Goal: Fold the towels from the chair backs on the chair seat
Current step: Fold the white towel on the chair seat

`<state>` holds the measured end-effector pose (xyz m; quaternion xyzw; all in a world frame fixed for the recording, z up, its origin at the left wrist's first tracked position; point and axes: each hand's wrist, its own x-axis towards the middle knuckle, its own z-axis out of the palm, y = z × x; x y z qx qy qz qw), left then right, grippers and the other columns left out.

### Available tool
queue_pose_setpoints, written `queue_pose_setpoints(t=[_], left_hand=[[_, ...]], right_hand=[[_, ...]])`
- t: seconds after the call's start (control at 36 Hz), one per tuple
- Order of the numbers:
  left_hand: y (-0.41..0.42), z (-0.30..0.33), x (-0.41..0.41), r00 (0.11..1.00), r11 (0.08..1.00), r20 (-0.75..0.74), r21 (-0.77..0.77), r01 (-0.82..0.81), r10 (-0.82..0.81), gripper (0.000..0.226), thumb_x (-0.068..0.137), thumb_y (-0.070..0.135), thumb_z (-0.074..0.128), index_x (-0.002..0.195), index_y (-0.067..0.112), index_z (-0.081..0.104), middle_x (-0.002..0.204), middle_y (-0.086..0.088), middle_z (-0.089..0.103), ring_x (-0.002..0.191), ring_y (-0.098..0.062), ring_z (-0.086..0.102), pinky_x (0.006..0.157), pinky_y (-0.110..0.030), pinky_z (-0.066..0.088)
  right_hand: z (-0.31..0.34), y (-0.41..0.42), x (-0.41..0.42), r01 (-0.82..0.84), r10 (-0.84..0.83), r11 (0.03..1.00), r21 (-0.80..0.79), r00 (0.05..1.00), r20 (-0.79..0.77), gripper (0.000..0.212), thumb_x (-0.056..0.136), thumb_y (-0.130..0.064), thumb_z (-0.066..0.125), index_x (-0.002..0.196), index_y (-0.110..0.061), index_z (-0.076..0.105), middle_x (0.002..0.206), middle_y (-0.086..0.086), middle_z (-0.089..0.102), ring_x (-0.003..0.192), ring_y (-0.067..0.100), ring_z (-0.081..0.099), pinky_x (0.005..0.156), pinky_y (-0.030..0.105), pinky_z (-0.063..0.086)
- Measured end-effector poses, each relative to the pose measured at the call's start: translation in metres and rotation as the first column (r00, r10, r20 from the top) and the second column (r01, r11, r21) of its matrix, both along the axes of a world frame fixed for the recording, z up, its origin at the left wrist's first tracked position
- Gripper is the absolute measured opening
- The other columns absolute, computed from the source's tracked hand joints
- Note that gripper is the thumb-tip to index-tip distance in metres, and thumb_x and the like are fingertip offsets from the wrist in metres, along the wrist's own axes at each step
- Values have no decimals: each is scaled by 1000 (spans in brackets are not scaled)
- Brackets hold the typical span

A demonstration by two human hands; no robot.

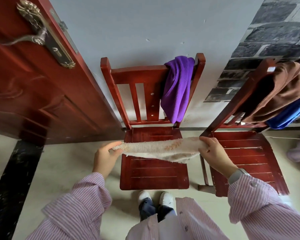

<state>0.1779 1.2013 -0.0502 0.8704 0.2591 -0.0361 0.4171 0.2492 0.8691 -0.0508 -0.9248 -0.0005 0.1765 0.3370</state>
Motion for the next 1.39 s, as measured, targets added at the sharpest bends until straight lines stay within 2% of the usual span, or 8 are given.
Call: queue_pose_setpoints(t=[0.17, 0.31, 0.42, 0.58, 0.81, 1.03, 1.25, 1.39], left_hand=[[-2, -23, -14, 935, 915, -250, 255, 312, -250, 31, 85, 19, 62, 115, 16, 64, 99, -6, 53, 96, -23, 50, 82, -31, 41], [-1, -46, -19, 936, 915, -273, 272, 296, -222, 25, 89, 11, 50, 104, 13, 69, 92, -1, 44, 87, -16, 44, 71, -27, 34], [-3, -59, -6, 975, 932, -176, 310, 189, -139, 22, 85, 1, 49, 93, 2, 70, 105, -10, 48, 91, -25, 51, 79, -33, 43], [-3, -65, 35, 997, 941, -37, 328, 79, -71, 30, 87, -1, 43, 107, 4, 65, 115, -15, 57, 107, -33, 50, 86, -42, 41], [14, -56, 76, 965, 912, 256, 407, -53, -58, 31, 86, -1, 48, 109, 10, 67, 103, -11, 65, 94, -31, 50, 78, -33, 38], [26, -57, 49, 899, 902, 409, 430, -37, -158, 30, 82, -5, 49, 102, 7, 70, 96, -10, 67, 87, -21, 47, 77, -22, 35], [40, -153, -22, 941, 875, 62, 391, 283, -332, 29, 78, -6, 62, 98, 13, 72, 101, -3, 68, 93, -17, 45, 69, -34, 50], [40, -223, -61, 877, 844, -241, 258, 471, -415, 23, 86, 5, 57, 102, 14, 71, 104, -3, 68, 103, -23, 53, 77, -35, 50]], right_hand=[[-25, -11, -12, -162, 153, 972, -170, 986, -64, 27, 91, -8, 50, 114, 1, 60, 103, 14, 53, 100, 31, 55, 91, 29, 39], [-45, -17, -18, -164, 168, 969, -187, 986, 4, 20, 90, -11, 53, 97, 4, 64, 89, 2, 43, 80, 28, 55, 78, 32, 45], [-55, -11, -10, -104, 140, 964, -243, 980, 138, 21, 89, -17, 56, 93, 2, 64, 98, 11, 51, 74, 27, 54, 61, 40, 51], [-64, 8, 23, 47, -20, 991, -122, 976, 216, 19, 92, -19, 50, 91, 0, 56, 94, 15, 59, 79, 34, 58, 69, 38, 45], [-58, 28, 54, 118, -134, 991, 66, 919, 372, 16, 89, -12, 48, 92, 2, 55, 74, 20, 62, 72, 36, 60, 70, 41, 47], [-58, 34, 29, 39, -68, 997, 73, 887, 456, 6, 86, 1, 53, 91, 4, 55, 85, 16, 60, 74, 23, 55, 66, 29, 44], [-147, 25, -35, -19, 21, 999, -28, 994, 108, 12, 81, 3, 58, 92, -1, 60, 96, 10, 59, 77, 28, 59, 69, 41, 53], [-209, 20, -77, -128, 94, 980, -153, 973, -209, 13, 83, -2, 56, 93, -1, 64, 98, 15, 64, 86, 34, 62, 73, 32, 45]])
